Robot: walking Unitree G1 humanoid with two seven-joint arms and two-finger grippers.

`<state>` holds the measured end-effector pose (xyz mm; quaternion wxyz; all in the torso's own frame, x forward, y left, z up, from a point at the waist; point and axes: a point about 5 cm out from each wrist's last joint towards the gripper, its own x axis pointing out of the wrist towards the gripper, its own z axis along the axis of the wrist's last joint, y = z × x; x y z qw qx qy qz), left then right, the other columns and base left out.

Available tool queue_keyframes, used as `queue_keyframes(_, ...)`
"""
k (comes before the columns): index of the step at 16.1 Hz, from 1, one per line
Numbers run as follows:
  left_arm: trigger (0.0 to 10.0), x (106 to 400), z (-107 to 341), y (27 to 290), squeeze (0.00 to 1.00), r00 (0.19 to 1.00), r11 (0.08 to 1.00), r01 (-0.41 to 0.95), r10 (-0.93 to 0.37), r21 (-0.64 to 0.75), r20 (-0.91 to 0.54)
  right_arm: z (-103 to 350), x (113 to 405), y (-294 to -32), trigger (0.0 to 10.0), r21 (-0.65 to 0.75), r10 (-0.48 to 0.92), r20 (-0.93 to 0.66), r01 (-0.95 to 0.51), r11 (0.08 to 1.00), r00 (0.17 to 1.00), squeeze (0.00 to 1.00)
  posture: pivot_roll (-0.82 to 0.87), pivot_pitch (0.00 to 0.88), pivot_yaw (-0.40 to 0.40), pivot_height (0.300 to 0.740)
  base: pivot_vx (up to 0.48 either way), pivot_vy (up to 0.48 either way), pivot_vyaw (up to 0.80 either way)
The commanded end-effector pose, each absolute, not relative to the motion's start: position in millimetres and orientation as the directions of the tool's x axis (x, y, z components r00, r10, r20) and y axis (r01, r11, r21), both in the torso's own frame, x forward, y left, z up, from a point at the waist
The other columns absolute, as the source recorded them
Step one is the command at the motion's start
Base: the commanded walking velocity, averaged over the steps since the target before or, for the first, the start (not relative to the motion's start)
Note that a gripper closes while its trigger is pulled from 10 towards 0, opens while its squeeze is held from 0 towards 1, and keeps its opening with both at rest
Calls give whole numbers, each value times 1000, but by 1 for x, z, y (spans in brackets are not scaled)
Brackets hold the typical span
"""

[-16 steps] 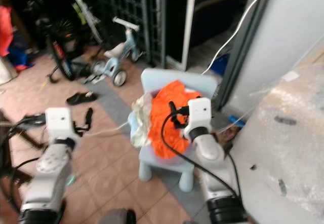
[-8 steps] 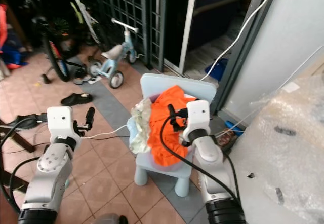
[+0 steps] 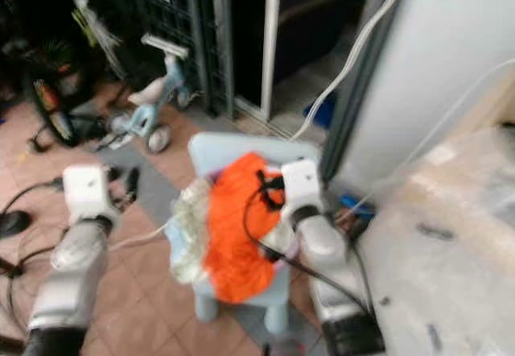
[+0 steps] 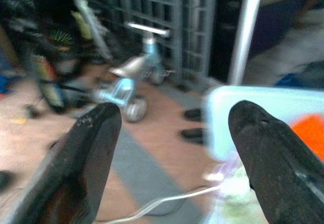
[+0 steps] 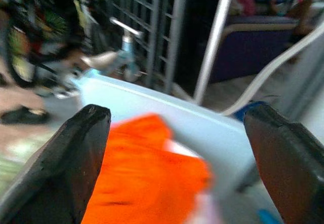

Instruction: Clothes washing

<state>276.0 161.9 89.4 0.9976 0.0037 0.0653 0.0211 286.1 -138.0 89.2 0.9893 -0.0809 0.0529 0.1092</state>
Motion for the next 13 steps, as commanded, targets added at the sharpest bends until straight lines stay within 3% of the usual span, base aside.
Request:
queue_keyframes(1,10000,274,90,174,0,988,997,-68,73,37,-138,92,288,-126,10000,-138,245,-119,-260,956,962,0,-25,0,9,740,0,0,0)
queue_keyframes(7,10000,267,88,176,0,982,995,-78,87,58,-167,84,284,-109,10000,-161,322,-163,-347,924,932,0,4,0,-15,740,0,0,0)
queue_keyframes(10,10000,260,82,183,0,974,992,-103,114,66,-196,68,280,-103,10000,-152,400,-288,-453,878,870,0,9,0,-24,740,0,0,0)
queue_keyframes(13,10000,253,81,189,0,968,990,-125,136,67,-209,59,285,-106,10000,-155,382,-366,-461,874,848,0,15,0,-26,740,0,0,0)
